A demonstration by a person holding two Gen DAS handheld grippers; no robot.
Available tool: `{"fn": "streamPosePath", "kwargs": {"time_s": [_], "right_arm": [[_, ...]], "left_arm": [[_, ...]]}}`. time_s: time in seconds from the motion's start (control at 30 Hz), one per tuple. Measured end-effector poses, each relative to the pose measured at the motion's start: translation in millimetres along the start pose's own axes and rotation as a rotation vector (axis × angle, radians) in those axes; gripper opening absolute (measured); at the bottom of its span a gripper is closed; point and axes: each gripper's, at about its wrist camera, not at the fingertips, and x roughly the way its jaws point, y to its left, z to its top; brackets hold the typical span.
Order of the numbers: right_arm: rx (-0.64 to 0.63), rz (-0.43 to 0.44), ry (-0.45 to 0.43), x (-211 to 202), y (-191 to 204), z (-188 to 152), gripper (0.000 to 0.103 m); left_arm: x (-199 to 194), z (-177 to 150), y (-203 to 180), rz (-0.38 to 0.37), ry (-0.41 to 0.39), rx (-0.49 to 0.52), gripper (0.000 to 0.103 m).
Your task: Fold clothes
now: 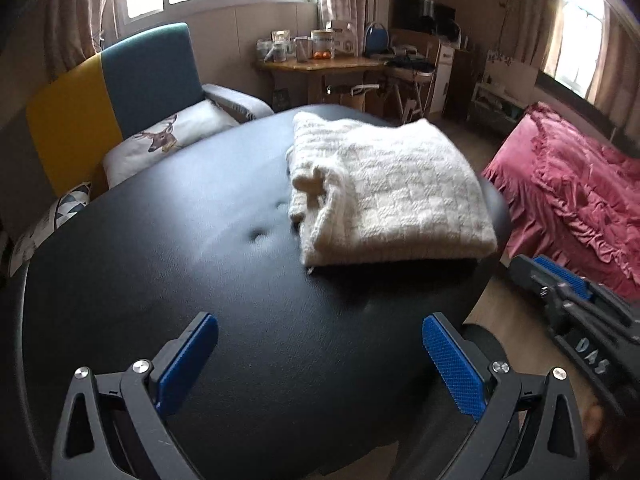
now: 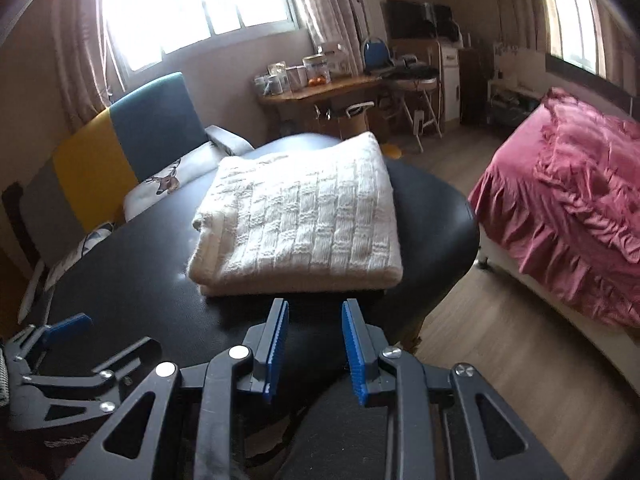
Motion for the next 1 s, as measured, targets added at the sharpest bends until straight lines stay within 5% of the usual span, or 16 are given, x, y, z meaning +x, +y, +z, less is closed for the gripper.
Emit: {"fn": "streamPosePath", "kwargs": {"time_s": [0.5, 0.7, 1.0], "right_arm": [[-0.021, 0.024, 0.006, 5, 0, 2, 0.028], [-0.005, 0.021, 0.013, 7, -5, 3, 0.028], [0.003, 0.024, 0.027, 10, -5, -1, 0.028]], "left_arm": [[-6, 1, -2, -0.082, 0.0, -0.064, 0.103], [-16, -4, -1, 0.067, -0.089, -0.087, 0.103], [-8, -6, 6, 0.086, -0.049, -0.117, 0.103]]}}
